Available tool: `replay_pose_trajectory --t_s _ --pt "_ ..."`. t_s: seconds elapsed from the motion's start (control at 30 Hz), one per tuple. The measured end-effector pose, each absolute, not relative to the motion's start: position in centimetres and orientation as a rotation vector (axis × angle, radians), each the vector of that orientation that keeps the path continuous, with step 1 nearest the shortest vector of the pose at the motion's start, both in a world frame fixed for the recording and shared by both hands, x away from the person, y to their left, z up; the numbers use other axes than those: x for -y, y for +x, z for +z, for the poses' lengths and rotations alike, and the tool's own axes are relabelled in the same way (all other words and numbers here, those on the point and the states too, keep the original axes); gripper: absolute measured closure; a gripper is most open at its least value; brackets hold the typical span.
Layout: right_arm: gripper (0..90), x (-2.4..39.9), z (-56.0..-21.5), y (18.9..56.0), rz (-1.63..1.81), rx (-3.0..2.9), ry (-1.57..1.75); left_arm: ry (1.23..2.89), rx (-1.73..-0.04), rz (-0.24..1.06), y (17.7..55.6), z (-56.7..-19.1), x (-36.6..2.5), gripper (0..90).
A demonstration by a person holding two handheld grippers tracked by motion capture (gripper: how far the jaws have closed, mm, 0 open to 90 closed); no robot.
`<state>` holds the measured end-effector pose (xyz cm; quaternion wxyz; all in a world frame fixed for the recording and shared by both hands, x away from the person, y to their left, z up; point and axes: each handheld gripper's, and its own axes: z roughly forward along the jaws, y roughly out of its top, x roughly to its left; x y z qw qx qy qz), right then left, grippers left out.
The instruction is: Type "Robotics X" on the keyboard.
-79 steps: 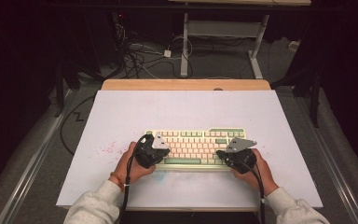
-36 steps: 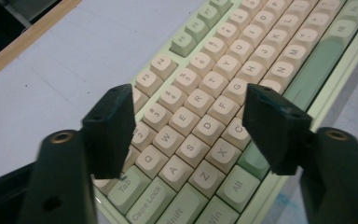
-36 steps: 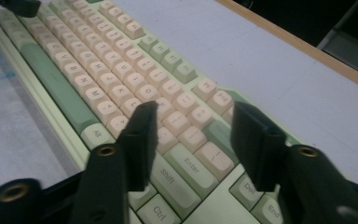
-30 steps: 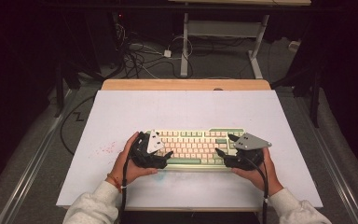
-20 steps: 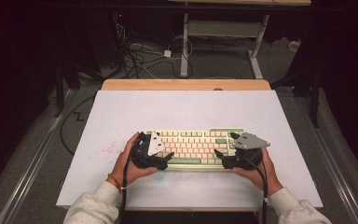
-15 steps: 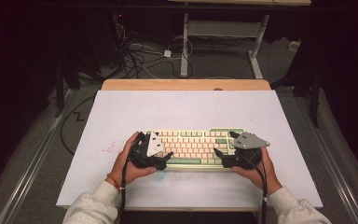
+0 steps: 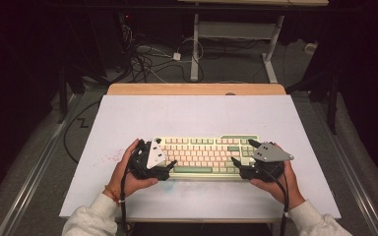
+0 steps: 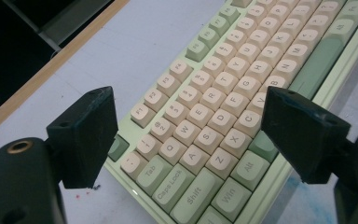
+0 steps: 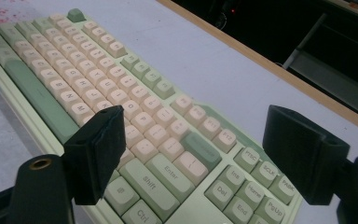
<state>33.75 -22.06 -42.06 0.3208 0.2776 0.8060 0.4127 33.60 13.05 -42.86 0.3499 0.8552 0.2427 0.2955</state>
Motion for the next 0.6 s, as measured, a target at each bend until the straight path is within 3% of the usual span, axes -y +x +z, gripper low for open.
replay_pose_trajectory --t_s 0.6 --pt "21.3 24.2 -41.2 32.2 1.041 -2.075 0.725 2.23 -0.623 0.789 32.3 -42.8 -14.9 17.2"
